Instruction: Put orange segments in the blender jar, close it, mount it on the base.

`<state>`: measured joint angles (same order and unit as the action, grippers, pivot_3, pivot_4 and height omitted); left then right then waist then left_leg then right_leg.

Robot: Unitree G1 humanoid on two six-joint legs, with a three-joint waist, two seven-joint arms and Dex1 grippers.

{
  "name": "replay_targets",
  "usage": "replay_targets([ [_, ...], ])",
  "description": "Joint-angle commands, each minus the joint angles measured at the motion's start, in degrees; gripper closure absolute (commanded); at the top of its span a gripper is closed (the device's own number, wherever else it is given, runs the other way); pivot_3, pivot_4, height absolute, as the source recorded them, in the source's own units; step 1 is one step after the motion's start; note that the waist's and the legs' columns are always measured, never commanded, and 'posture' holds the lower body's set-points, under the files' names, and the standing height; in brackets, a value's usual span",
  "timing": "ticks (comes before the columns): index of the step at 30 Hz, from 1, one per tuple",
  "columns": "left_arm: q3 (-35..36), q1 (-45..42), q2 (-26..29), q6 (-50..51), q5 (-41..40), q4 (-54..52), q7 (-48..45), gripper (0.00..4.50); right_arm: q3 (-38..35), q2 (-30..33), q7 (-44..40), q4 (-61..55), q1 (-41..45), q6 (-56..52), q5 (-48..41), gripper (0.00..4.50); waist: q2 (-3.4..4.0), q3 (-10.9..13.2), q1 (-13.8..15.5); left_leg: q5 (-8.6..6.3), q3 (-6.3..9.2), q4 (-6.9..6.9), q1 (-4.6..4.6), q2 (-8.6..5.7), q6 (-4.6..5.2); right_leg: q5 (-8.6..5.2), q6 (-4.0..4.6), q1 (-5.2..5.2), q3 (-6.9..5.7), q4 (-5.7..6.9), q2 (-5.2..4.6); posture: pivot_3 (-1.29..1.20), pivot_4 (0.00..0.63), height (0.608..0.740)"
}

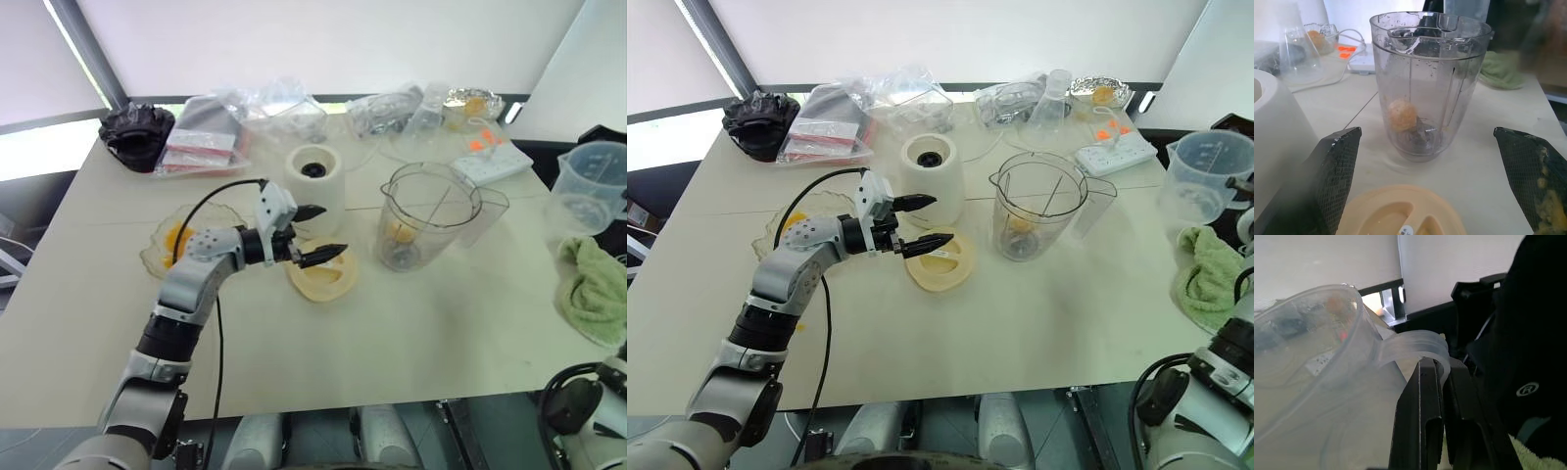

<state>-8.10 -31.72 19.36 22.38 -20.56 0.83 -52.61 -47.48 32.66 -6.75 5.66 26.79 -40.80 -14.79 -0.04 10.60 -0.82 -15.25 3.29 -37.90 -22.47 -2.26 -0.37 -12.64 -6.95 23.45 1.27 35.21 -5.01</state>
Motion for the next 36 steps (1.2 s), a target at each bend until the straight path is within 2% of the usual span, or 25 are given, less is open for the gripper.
replay_targets([
  [1,1.22,-0.77,0.68,0.44,-0.96,-2.77,0.19,0.0,-1.46,-2.71,1.63,2.75,-0.79,5.27,-2.48,4.44,0.01,0.0,-0.03,0.0,0.0,0.0,0.0,0.0,0.0,0.0,0.0,0.0,0.0,0.0,0.0,0.0,0.15,0.74],
  [6,1.3,-0.4,1.2,1.2,-1.24,-3.85,0.55,0.0,-0.31,-4.95,3.25,8.31,-0.96,11.37,-3.68,4.44,0.17,0.0,-0.04,0.0,-0.03,0.0,0.0,-0.02,0.0,0.0,0.0,0.02,0.03,0.0,-0.01,0.0,0.15,0.74],
  [17,1.45,0.12,1.85,2.08,-1.63,-5.42,1.52,0.0,0.36,-3.95,4.6,22.29,-0.72,24.34,-5.76,4.44,0.17,0.0,-0.15,0.0,-0.02,0.01,0.01,-0.02,0.0,-0.01,0.0,0.0,0.02,0.0,0.01,0.0,0.15,0.74],
  [29,1.04,-0.12,1.87,1.78,-1.57,-5.17,1.9,0.0,1.96,-4.06,3.7,25.54,-6.15,28.27,-8.2,4.44,0.17,0.0,0.02,0.0,0.0,0.01,0.02,-0.02,0.0,-0.05,0.08,-0.03,0.02,-0.02,0.01,0.0,0.15,0.74],
  [32,0.67,-0.44,1.47,1.49,-1.5,-4.7,1.69,0.0,2.9,-4.44,3.92,23.29,-7.97,27.44,-8.68,3.52,0.16,0.0,0.08,0.0,0.01,0.01,0.02,-0.02,0.0,-0.06,0.1,-0.04,0.01,-0.02,0.01,0.0,0.15,0.74],
  [33,0.55,-0.58,1.33,1.39,-1.45,-4.5,1.63,0.0,3.15,-4.42,4.1,22.89,-8.3,27.26,-8.83,2.91,0.16,0.0,0.05,0.0,0.0,0.01,0.02,-0.02,0.0,-0.07,0.11,-0.04,0.02,-0.03,0.0,0.0,0.15,0.74],
  [36,0.37,-0.86,1.17,1.21,-1.35,-4.07,1.39,0.0,4.97,-3.94,4.75,20.97,-9.93,26.69,-7.64,1.51,0.16,0.0,-0.1,0.0,-0.01,0.01,0.02,-0.02,0.0,-0.09,0.16,-0.03,0.03,-0.03,0.01,0.0,0.15,0.74],
])
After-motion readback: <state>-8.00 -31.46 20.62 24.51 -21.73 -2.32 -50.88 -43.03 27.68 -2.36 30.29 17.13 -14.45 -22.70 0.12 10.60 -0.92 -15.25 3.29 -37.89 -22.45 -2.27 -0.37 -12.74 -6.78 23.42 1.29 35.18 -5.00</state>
